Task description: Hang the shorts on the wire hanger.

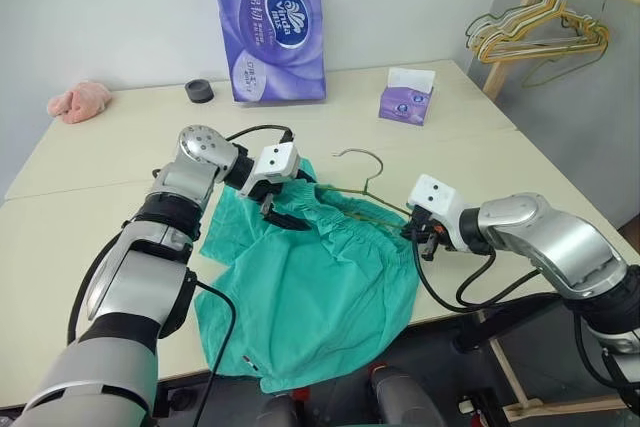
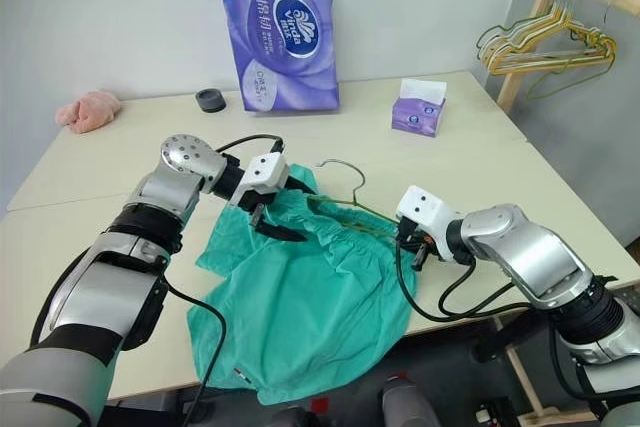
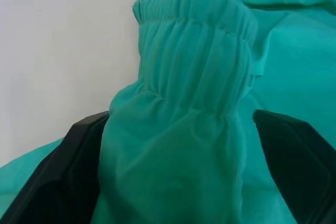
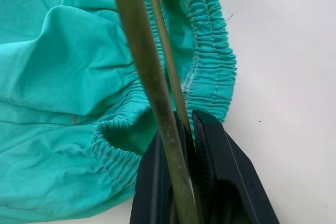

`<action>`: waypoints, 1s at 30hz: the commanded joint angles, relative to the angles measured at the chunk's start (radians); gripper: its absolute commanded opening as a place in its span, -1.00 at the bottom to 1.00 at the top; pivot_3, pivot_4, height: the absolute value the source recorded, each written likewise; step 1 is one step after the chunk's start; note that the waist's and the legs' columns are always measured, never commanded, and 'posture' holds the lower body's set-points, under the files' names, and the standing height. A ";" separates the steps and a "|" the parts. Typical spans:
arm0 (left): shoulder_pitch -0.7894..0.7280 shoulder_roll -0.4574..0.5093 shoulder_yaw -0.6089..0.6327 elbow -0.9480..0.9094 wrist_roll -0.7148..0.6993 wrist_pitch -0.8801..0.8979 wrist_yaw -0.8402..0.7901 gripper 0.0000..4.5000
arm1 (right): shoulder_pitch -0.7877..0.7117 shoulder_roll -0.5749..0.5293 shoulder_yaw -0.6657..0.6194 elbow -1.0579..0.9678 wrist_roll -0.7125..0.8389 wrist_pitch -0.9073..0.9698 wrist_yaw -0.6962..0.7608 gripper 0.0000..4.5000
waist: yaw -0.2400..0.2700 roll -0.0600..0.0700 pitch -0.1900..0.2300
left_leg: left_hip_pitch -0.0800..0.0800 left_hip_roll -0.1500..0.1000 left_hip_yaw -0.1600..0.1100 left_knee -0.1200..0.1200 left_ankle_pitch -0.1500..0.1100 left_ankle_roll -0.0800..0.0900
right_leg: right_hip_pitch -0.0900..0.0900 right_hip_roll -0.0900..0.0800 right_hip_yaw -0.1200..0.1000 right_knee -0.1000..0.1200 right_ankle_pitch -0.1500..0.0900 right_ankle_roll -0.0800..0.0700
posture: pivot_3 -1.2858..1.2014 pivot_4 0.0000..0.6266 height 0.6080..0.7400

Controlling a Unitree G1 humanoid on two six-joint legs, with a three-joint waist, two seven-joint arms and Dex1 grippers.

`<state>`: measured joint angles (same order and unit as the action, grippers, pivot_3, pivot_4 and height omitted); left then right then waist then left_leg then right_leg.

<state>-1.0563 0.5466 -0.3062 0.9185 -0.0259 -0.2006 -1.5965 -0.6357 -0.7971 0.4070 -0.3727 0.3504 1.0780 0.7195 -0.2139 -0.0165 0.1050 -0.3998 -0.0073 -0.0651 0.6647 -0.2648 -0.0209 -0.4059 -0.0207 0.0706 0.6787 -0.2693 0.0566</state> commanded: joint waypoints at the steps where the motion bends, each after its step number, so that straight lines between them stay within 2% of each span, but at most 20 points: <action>1: 0.009 -0.021 0.016 -0.016 0.001 0.015 0.002 0.49 | -0.039 0.031 -0.044 -0.071 0.008 -0.028 0.012 -1.00 | -0.003 0.000 0.000 | 0.000 0.000 0.000 0.000 0.000 0.000 | 0.000 0.000 0.000 0.000 0.000 0.000 | -0.16 -0.77 1.00; 6: 0.038 -0.024 0.031 -0.047 0.000 0.039 0.010 -0.18 | -0.043 0.056 -0.061 -0.076 -0.002 -0.038 0.007 -1.00 | -0.008 0.000 0.000 | 0.000 0.000 -0.001 0.000 0.000 0.000 | 0.000 0.000 0.000 0.000 0.000 0.000 | -0.16 -0.77 1.00; 12: 0.082 -0.017 0.047 -0.099 -0.001 0.072 0.016 -0.96 | -0.044 0.032 -0.047 -0.090 -0.028 -0.102 0.057 -1.00 | -0.006 0.000 0.000 | 0.000 0.000 -0.001 0.000 0.000 0.000 | 0.000 -0.001 -0.001 0.001 0.000 0.000 | -0.15 -0.77 1.00; 14: 0.092 -0.011 0.048 -0.113 0.002 0.076 0.017 -0.99 | -0.039 0.015 -0.038 -0.092 -0.052 -0.132 0.073 -1.00 | -0.007 0.000 0.000 | 0.000 0.000 -0.001 0.000 0.000 0.000 | 0.000 -0.001 -0.001 0.000 0.000 0.000 | -0.15 -0.77 1.00; 15: 0.094 -0.010 0.049 -0.116 0.003 0.078 0.018 -1.00 | -0.036 0.009 -0.034 -0.091 -0.063 -0.143 0.079 -0.73 | -0.007 0.000 0.000 | 0.000 0.000 -0.001 0.000 0.000 0.000 | 0.000 -0.001 -0.001 0.001 0.000 0.000 | -0.15 -0.77 1.00; 20: 0.099 -0.002 0.054 -0.129 0.011 0.085 0.018 -1.00 | -0.012 -0.080 -0.037 -0.072 -0.123 -0.243 0.143 -0.07 | -0.007 0.000 0.000 | 0.000 0.000 -0.001 0.000 0.000 0.000 | 0.000 0.000 -0.001 0.001 0.000 0.000 | -0.15 -0.77 1.00; 26: 0.107 0.010 0.058 -0.134 0.018 0.082 0.030 -1.00 | 0.053 -0.251 -0.168 0.002 -0.128 -0.344 0.237 0.85 | -0.004 0.000 0.000 | 0.000 -0.001 -0.001 0.001 0.000 0.000 | 0.001 -0.001 -0.001 0.000 0.000 0.000 | -0.14 -0.75 1.00; 28: 0.106 0.018 0.066 -0.122 0.025 0.074 0.053 -1.00 | 0.142 -0.287 -0.303 0.015 -0.087 -0.303 0.227 0.85 | -0.002 0.000 0.000 | 0.000 0.000 -0.001 0.000 0.000 0.000 | 0.001 -0.001 -0.001 0.000 0.000 0.000 | -0.14 -0.74 1.00; 30: 0.099 0.028 0.076 -0.107 0.026 0.078 0.073 -1.00 | 0.233 -0.244 -0.435 -0.016 -0.033 -0.233 0.175 0.85 | 0.001 0.000 0.000 | 0.000 0.000 -0.001 0.000 0.000 0.000 | 0.001 -0.001 -0.001 0.001 0.000 0.000 | -0.14 -0.74 1.00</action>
<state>-0.9411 0.5560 -0.2608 0.8184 0.0016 -0.1179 -1.5415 -0.4208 -1.0568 0.0669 -0.3542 0.2769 0.8076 0.9229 -0.2126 -0.0166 0.1049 -0.3997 -0.0075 -0.0664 0.6647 -0.2647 -0.0209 -0.4049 -0.0213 0.0695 0.6795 -0.2698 0.0565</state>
